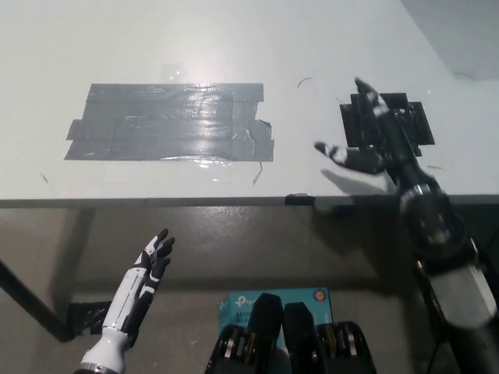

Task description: A rubick's cube is kept in the black marked spot on the table and the robot uses its right arm to pick it up and hands it to a person

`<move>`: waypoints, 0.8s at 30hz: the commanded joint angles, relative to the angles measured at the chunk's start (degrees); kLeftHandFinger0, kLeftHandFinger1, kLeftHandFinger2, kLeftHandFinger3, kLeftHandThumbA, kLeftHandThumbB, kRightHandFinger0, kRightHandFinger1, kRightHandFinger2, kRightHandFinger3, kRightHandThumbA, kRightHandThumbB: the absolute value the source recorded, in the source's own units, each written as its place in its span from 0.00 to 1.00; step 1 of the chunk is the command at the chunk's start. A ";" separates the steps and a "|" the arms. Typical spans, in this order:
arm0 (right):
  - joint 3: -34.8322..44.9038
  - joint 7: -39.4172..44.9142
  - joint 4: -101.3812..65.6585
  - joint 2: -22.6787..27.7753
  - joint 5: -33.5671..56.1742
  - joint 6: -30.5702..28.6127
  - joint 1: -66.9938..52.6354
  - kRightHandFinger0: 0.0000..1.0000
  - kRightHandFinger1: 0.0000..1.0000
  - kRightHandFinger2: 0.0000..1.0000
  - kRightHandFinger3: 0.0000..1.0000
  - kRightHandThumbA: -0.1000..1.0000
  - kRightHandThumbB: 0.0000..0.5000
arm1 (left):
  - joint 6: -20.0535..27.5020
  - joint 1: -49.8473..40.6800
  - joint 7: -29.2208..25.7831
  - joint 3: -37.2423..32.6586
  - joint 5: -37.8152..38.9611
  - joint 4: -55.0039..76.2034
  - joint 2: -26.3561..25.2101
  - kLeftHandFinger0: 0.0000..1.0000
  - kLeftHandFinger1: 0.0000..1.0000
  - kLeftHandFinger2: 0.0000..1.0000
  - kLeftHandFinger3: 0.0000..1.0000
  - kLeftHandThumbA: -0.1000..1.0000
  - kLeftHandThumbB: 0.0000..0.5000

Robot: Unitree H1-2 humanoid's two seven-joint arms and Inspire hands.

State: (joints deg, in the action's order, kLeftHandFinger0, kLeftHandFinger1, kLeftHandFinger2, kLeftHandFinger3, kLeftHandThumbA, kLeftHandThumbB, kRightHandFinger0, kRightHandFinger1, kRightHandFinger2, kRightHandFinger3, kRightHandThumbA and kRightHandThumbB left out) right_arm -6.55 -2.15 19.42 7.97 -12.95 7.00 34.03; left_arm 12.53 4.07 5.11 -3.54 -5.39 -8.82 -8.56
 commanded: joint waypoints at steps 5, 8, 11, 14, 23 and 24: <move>8.45 5.21 -65.22 10.32 12.67 3.35 -21.60 1.00 1.00 1.00 1.00 0.92 0.75 | 1.45 -0.28 0.45 0.32 0.21 1.29 -1.16 1.00 1.00 1.00 1.00 0.98 0.51; 6.56 5.30 -59.38 9.07 10.92 -0.17 -24.50 1.00 1.00 1.00 1.00 0.89 0.70 | 1.78 -1.05 0.36 0.24 0.34 0.97 -0.87 1.00 1.00 1.00 1.00 0.97 0.52; 4.56 5.91 -55.12 8.08 9.49 0.34 -27.23 1.00 1.00 1.00 1.00 0.84 0.63 | 1.96 -2.34 0.46 -0.06 0.31 1.06 -0.66 1.00 1.00 1.00 1.00 0.97 0.51; 3.25 6.06 -50.33 7.34 8.76 -0.98 -28.56 1.00 1.00 1.00 1.00 0.80 0.63 | 2.35 -2.97 0.42 -0.06 0.48 0.88 -0.52 1.00 1.00 1.00 1.00 0.96 0.51; 2.22 6.10 -34.14 5.93 8.43 -5.92 -30.32 1.00 1.00 1.00 1.00 0.72 0.60 | 2.79 -4.43 0.61 -0.13 0.75 0.29 -0.43 1.00 1.00 1.00 1.00 0.95 0.52; 2.29 6.16 -33.49 5.82 8.58 -6.09 -30.44 1.00 1.00 1.00 1.00 0.72 0.60 | 2.73 -4.53 0.62 -0.15 0.76 0.32 -0.37 1.00 1.00 1.00 1.00 0.95 0.52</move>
State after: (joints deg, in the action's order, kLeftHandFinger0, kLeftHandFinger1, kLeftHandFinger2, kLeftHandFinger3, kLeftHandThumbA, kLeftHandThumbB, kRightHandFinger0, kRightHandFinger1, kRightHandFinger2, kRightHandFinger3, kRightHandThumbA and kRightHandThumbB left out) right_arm -4.79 2.03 -16.97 13.52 -7.08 5.37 3.88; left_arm 12.94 -0.06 5.12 -3.55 -5.31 -8.89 -8.52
